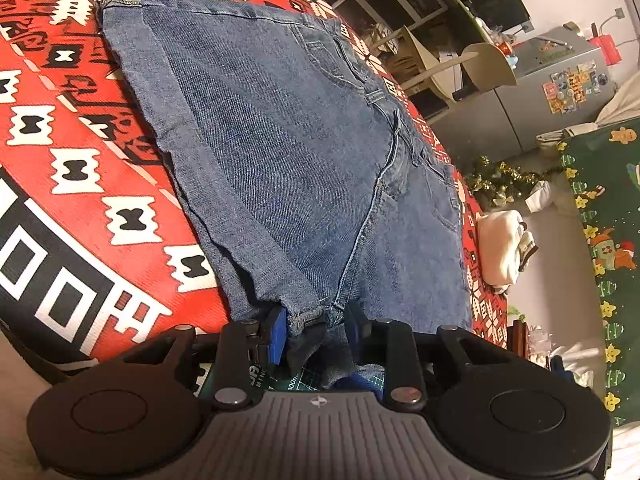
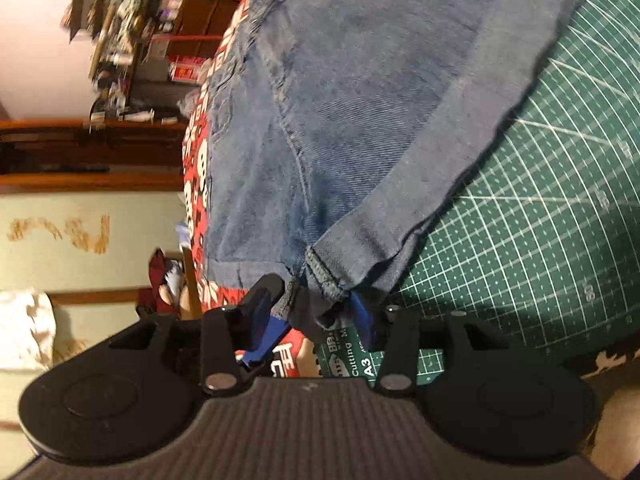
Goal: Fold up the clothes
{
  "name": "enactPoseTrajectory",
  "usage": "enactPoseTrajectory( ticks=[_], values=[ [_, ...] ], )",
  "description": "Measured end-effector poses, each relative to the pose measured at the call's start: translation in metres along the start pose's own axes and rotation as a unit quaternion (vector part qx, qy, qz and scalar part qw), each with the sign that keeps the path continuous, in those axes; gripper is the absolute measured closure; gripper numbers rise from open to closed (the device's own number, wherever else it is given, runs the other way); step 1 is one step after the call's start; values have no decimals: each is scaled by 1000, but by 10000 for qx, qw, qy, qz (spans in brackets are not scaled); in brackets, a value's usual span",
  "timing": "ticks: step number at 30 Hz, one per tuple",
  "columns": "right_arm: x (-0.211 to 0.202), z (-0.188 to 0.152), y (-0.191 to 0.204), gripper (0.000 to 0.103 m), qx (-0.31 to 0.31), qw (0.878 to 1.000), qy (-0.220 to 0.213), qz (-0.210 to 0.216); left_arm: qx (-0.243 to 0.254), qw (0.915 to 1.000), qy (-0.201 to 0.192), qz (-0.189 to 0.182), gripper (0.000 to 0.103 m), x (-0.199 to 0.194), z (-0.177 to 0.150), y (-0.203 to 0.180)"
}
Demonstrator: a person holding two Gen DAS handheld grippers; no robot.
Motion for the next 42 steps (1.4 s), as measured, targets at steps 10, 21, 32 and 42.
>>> enactPoseTrajectory(
  ticks=[10, 21, 32, 42],
  values=[
    [9, 7, 9, 72, -88, 9997, -166, 178, 61, 10000, 8, 32, 74, 1, -1, -2],
    [26, -3, 32, 94, -1050, 9927, -239, -543, 342, 9987, 273, 269, 94, 10, -5, -2],
    [33, -14, 35, 97, -1286, 9881, -34, -839, 715, 9942, 561, 570, 97, 12, -15, -4],
    [29, -23, 26, 92, -1370, 9871, 47, -826, 858, 9929, 606, 554, 96, 4, -22, -7]
  ],
)
Point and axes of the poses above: each gripper's, at about its wrist camera, not at the fingertips, and x roughly the way its jaws point, y to its left, z to its top, the point moved 7 cm from there along x, roughly the way its jaws point, and after that the axes turned 2 degrees about -z, right-handed, at the moved point
